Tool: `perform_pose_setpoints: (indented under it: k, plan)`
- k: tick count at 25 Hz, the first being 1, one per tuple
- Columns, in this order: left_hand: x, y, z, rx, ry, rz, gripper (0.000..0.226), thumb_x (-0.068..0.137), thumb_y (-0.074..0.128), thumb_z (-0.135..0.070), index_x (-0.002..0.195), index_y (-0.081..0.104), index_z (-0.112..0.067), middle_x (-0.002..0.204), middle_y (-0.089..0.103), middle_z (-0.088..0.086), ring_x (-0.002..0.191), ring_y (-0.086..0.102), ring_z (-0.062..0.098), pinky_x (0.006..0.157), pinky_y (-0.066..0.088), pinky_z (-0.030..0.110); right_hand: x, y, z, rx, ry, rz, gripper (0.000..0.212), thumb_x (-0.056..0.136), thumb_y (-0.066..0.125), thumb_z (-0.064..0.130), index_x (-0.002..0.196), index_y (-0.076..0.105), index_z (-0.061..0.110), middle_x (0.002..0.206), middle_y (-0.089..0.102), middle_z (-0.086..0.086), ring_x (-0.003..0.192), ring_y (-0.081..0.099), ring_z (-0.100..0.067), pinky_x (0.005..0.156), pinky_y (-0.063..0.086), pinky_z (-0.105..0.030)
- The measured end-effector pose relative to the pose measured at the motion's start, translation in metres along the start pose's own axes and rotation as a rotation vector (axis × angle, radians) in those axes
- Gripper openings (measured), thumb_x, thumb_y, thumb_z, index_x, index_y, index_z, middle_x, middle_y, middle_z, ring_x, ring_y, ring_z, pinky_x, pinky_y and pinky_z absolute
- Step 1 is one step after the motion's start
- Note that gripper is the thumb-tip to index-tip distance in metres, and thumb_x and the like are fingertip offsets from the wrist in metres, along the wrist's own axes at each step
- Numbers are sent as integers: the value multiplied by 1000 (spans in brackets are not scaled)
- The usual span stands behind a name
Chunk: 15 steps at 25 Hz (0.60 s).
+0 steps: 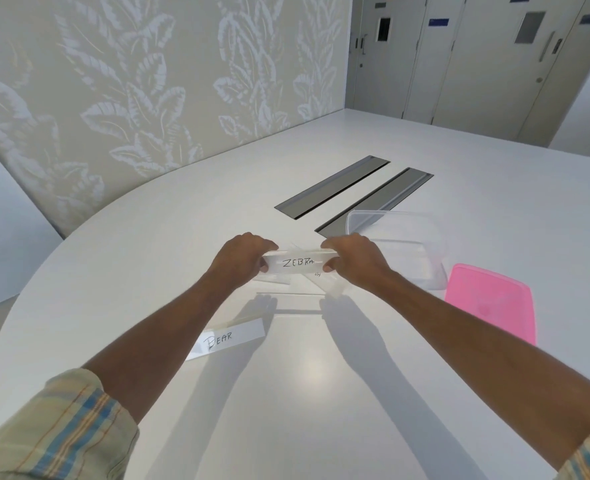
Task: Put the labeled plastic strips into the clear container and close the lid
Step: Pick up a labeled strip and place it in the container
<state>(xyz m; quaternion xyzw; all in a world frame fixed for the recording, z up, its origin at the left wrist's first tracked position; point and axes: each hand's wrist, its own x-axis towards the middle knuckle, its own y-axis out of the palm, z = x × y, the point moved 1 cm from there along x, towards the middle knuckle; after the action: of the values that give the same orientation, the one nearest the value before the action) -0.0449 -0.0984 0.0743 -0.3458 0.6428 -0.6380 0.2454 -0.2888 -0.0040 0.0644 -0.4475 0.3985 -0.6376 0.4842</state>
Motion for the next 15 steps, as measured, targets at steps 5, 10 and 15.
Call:
perform_pose_setpoints:
  k: [5, 10, 15]
  plan:
    - [42, -25, -40, 19, 20, -82, 47, 82, 61, 4, 119, 76, -20, 104, 81, 3, 105, 69, 34, 84, 59, 45, 18, -47, -41, 31, 21, -55, 32, 82, 78, 24, 114, 74, 31, 105, 75, -1, 99, 68, -26, 72, 49, -34]
    - [88, -40, -86, 61, 50, -131, 42, 79, 62, 0, 112, 75, -22, 97, 77, 6, 96, 66, 35, 70, 51, 37, 32, -84, -88, 35, 43, -78, 38, 82, 78, 24, 120, 73, 30, 109, 76, -1, 102, 67, -27, 84, 57, -42]
    - [130, -33, -132, 74, 61, -127, 35, 82, 64, -1, 112, 74, -18, 101, 76, 9, 97, 67, 38, 73, 51, 39, 43, -97, -142, 72, 84, -87, 40, 81, 80, 20, 118, 73, 32, 110, 75, -4, 106, 66, -29, 82, 55, -39]
